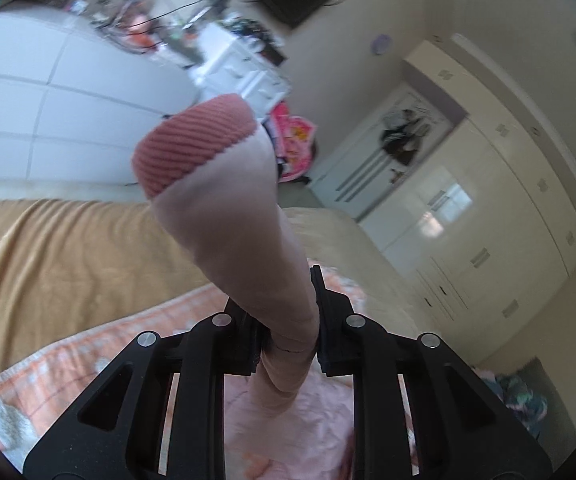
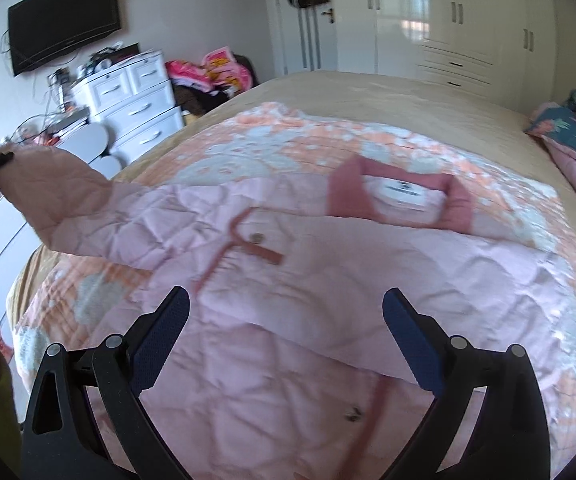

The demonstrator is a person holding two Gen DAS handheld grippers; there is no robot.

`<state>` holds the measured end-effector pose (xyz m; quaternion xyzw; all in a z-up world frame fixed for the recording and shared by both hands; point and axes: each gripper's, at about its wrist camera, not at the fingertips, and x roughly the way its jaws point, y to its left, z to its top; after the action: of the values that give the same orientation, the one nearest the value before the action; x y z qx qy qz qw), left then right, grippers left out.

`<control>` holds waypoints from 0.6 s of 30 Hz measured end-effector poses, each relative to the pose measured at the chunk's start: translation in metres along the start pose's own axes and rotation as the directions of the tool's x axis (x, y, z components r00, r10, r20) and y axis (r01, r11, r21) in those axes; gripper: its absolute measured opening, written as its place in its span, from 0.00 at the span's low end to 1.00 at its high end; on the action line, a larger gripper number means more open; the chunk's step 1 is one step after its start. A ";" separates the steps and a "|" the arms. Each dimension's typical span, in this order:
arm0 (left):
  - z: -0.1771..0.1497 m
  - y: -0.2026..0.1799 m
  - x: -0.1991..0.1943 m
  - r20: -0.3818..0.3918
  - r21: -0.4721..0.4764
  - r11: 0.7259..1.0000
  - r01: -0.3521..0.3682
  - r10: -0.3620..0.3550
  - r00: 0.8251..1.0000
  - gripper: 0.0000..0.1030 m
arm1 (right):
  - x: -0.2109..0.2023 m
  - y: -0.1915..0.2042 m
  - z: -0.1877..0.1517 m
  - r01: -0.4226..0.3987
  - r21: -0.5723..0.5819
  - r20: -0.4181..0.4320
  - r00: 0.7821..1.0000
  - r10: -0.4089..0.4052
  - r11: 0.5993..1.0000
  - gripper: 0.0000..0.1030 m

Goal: Fold large clothes
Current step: 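Carry the sleeve across the jacket body with the left gripper and release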

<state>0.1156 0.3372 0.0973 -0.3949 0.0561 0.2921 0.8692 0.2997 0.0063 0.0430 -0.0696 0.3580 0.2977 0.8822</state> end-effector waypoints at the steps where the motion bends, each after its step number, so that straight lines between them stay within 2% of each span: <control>1: -0.003 -0.009 -0.002 0.001 0.019 1.000 0.013 -0.013 1.000 0.12 | -0.003 -0.007 -0.003 0.009 0.007 0.003 1.000 -0.009 1.000 0.94; 7: -0.012 -0.050 -0.013 -0.015 0.106 0.989 0.105 -0.104 0.995 0.12 | -0.019 -0.051 -0.023 0.054 0.063 0.007 0.998 -0.055 0.997 0.94; 11: -0.023 -0.078 -0.024 -0.019 0.156 0.976 0.152 -0.151 0.988 0.12 | -0.028 -0.076 -0.033 0.055 0.125 0.019 0.998 -0.058 0.991 0.94; 18: -0.043 -0.146 -0.034 -0.044 0.276 0.937 0.216 -0.212 0.976 0.12 | -0.053 -0.099 -0.032 0.068 0.168 0.084 0.993 -0.083 0.983 0.94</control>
<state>0.1744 0.2147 0.1745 -0.2741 0.0593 0.1823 0.9424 0.3072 -0.1101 0.0461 0.0036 0.3379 0.2363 0.9110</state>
